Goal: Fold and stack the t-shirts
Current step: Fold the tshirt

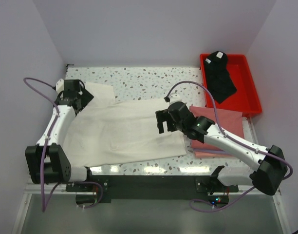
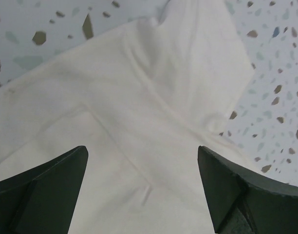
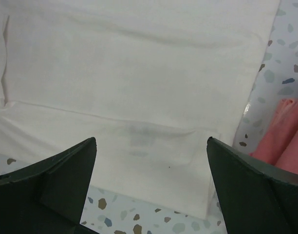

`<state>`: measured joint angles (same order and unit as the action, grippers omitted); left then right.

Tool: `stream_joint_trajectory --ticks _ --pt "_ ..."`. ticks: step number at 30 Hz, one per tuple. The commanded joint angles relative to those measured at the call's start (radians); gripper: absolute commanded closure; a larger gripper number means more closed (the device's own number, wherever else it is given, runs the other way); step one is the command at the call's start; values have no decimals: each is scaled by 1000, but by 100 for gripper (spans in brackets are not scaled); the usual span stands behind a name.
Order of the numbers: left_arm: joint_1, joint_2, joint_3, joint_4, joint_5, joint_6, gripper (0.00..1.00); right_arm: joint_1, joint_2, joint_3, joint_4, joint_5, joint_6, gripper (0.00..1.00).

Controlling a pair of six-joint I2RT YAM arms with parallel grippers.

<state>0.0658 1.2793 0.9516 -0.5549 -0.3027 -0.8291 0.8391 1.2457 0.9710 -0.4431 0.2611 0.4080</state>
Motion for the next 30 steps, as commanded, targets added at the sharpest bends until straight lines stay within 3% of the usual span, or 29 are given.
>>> stream_joint_trajectory --ticks 1,6,11,14,20,30 --pt "8 156 232 27 -7 96 0 -35 20 40 14 89 -1 1" --pt "12 504 617 -14 -19 221 0 -158 93 74 26 -37 -31 1" --pt "17 876 1078 -97 -21 387 0 -202 167 107 40 -33 -81 1" --pt "31 1009 1289 -145 -4 432 1 -213 213 126 34 -31 -98 1" --pt "46 1135 1299 1 57 510 4 -224 265 149 17 -23 -113 1" --pt "49 1287 1380 52 13 532 25 -230 259 127 9 -14 -110 1"
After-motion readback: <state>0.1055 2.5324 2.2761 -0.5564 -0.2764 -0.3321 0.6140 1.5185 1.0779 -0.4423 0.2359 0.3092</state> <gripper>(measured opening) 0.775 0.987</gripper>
